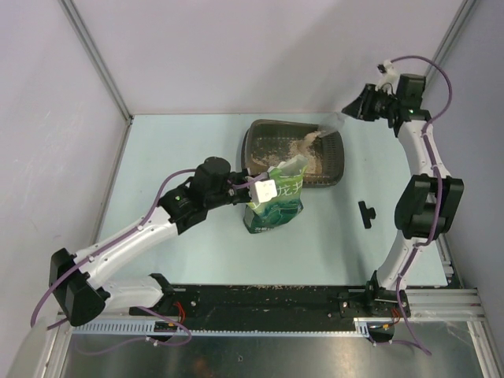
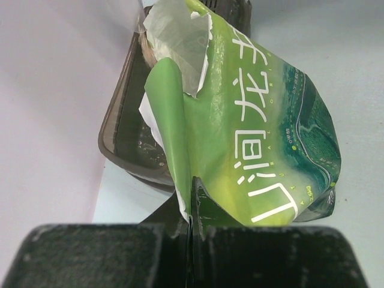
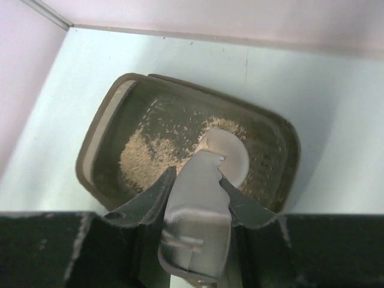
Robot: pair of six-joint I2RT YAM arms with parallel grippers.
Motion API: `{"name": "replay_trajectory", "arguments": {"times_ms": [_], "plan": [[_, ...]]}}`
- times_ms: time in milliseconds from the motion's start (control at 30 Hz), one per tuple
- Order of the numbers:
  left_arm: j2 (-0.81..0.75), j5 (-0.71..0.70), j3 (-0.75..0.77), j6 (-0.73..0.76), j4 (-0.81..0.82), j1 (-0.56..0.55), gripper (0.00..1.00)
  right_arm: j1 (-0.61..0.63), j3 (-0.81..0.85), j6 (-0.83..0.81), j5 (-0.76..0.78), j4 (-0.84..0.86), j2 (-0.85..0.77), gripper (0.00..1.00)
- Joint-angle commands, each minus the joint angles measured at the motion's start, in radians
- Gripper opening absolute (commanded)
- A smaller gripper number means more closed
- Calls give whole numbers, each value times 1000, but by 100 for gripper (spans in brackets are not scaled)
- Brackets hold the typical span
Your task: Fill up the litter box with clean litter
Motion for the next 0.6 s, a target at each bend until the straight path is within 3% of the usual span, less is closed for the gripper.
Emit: {"name": "replay_trajectory", "arguments": {"times_ms": [0,67,267,533,567], "plan": [[-15,-31,9,21,24,14,0,82,134,-254,140,-79,8,0],[-1,-60,29,11,24,17,0,105,162,-337,191,-122,8,0],[17,-64,119,3,-15,20,0,108,156,-379,191,-205,-87,0],[-44,12,104,-75,-12,22,0,126,215,-330,-77,-406,-355,0],[-49,11,110,-112,-12,22,0,175,220,-330,-94,-435,-377,0]]}}
